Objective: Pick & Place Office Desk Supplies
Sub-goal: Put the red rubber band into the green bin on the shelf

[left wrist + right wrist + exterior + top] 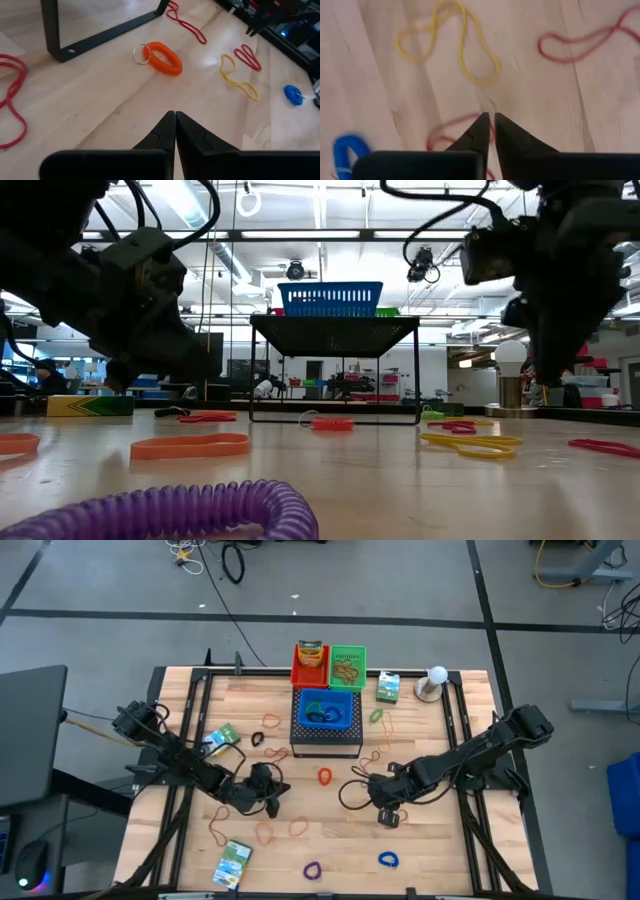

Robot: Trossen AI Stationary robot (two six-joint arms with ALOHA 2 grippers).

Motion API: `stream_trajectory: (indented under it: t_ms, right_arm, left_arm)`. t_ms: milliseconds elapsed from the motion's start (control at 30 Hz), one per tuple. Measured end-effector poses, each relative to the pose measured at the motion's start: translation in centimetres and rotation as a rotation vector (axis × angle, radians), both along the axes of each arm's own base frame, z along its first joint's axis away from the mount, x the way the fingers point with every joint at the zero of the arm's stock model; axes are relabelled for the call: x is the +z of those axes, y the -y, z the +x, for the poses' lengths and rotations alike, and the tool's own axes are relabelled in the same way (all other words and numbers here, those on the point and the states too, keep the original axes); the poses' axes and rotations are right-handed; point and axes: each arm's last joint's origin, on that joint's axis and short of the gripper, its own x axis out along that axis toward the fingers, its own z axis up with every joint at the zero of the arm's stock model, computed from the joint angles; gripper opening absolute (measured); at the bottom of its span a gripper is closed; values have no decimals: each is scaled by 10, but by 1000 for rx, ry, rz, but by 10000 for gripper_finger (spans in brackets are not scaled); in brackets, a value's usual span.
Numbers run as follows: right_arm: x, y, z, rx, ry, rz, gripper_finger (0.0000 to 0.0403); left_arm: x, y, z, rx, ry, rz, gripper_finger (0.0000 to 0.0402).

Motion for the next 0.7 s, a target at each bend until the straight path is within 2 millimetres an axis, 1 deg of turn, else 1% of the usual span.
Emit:
stream_trajectory:
  t_ms: [133,200,333,467,700]
  right_arm:
    - [-2,3,-7,25,-79,-27,81]
    - [-2,3,-9,39,-92,-39,103]
    - [-2,3,-9,60,-88,-45,141]
    - [-2,3,-7,90,-68,-45,171]
    - [-2,14,-1,72,-52,-63,222]
  left_arm:
    - [1,1,0,-15,4,-7,18]
    - [1,1,1,-18,7,-2,18]
    - [1,1,1,-17,8,1,18]
    - [1,1,1,-15,8,4,18]
    - [1,1,1,-18,4,29,18]
